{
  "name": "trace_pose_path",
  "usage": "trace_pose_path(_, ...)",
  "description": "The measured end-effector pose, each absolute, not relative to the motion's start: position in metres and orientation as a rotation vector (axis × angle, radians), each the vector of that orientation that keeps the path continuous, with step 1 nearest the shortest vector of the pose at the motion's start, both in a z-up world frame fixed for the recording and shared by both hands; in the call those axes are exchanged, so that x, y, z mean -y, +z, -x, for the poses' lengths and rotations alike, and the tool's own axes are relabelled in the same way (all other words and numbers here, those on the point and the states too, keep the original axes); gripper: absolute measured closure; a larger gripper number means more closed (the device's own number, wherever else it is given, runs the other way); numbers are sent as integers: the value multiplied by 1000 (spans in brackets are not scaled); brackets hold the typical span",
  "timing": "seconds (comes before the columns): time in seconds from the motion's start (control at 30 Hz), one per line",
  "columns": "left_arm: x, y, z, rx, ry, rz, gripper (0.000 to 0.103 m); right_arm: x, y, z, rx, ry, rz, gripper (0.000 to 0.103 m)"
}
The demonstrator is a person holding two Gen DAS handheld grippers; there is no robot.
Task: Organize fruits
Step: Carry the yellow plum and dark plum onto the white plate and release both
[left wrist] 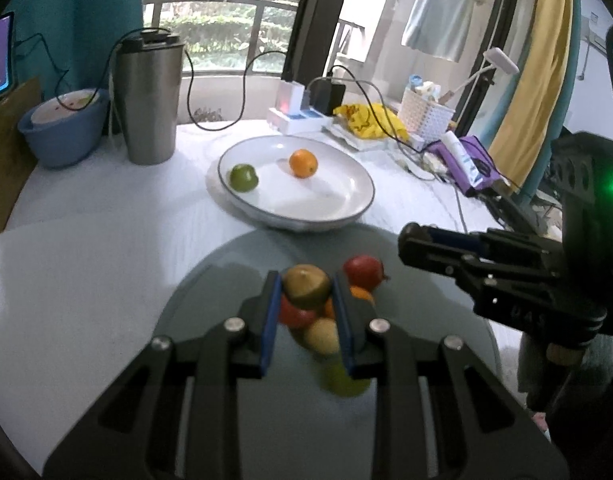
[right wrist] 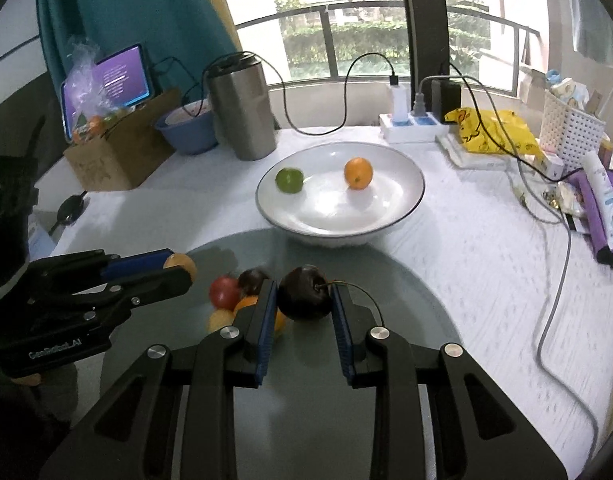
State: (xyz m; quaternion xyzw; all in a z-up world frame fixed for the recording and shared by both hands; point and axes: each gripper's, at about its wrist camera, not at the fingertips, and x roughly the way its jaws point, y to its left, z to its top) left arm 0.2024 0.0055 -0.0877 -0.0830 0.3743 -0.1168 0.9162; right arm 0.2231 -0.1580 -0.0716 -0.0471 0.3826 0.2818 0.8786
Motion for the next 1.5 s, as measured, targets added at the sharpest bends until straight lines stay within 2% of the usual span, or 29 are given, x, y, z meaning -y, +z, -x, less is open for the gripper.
trace_pose_path(0.73, -5, -85, -287, -750, -258, 123, 76, 156, -68, -306, -783, 570, 105, 74)
trace_pose_path(1.5, -21, -102, -370, -764, -230, 126, 76, 144, -93, -380, -822, 523, 108, 74)
